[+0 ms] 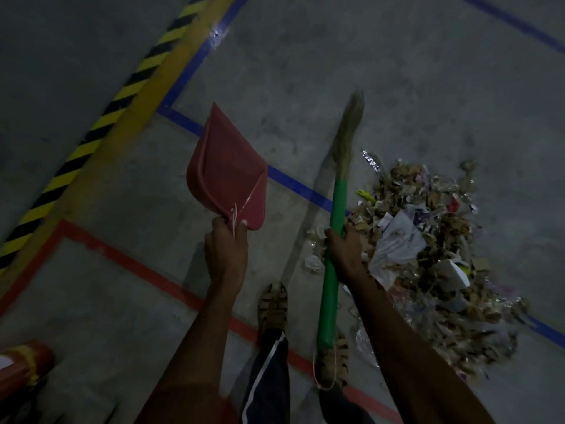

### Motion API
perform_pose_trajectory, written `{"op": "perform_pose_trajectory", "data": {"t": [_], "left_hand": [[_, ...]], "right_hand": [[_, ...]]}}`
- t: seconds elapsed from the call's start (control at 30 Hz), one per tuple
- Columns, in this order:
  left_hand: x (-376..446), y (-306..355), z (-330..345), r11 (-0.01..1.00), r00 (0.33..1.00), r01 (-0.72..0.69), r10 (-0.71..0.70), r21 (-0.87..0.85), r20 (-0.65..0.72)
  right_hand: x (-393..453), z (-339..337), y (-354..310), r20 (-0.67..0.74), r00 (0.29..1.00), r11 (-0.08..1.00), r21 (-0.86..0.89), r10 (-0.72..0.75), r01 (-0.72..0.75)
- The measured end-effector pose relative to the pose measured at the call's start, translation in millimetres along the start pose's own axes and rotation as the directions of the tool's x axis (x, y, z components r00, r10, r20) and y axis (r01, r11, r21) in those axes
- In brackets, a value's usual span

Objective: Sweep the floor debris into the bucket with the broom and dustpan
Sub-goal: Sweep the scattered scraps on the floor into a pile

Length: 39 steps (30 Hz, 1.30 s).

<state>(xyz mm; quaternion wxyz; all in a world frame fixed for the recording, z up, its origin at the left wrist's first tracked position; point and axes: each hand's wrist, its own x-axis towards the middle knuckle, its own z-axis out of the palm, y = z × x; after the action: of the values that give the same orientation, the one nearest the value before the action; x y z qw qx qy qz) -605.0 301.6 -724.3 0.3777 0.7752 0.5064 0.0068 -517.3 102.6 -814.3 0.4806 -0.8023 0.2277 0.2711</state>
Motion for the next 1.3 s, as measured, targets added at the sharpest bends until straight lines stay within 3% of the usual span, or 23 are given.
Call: {"op": "perform_pose_trajectory", "data": {"t": [0.1, 0.3, 0.5, 0.67, 0.9, 1.0, 1.3], "left_hand": [[-7.7, 3.3, -1.4, 1.000, 1.000, 0.001, -0.002, -0.012, -0.019], [-40.0, -0.9, 0.5, 0.999, 0.999, 0.005, -0.003, 0.032, -0.042], [-98.6, -24.1, 6.0, 0.998, 0.996, 0.010, -0.004, 0.065, -0.091], [-167.5, -49.9, 18.2, 0.998, 0.991, 0.066, -0.064, 0.013, -0.120], [-274.9, -75.3, 44.8, 0.997, 0.991, 0.073, -0.076, -0.035, -0.113], [-316.0, -84.8, 53.4, 0.997, 0.991, 0.063, -0.067, -0.036, -0.117], [-457.3, -110.7, 73.0, 0.995, 0.996, 0.005, -0.014, -0.104, -0.084]], "right_hand": [[-14.5, -0.1, 5.3, 0.004, 0.996, 0.995, -0.030, -0.092, 0.092], [-10.4, 4.5, 4.5, 0.140, 0.969, 0.971, -0.098, -0.205, 0.220], [-11.6, -25.8, 38.2, 0.261, 0.961, 0.965, -0.216, -0.091, 0.150], [-37.3, -91.0, 100.7, 0.241, 0.970, 0.969, -0.245, 0.032, 0.029], [-108.4, -183.1, 160.1, 0.203, 0.952, 0.933, -0.232, -0.228, 0.273], [-131.5, -212.9, 182.9, 0.207, 0.894, 0.857, -0.264, -0.398, 0.443], [-197.4, -316.3, 269.8, 0.284, 0.751, 0.666, -0.348, -0.596, 0.660]]}}
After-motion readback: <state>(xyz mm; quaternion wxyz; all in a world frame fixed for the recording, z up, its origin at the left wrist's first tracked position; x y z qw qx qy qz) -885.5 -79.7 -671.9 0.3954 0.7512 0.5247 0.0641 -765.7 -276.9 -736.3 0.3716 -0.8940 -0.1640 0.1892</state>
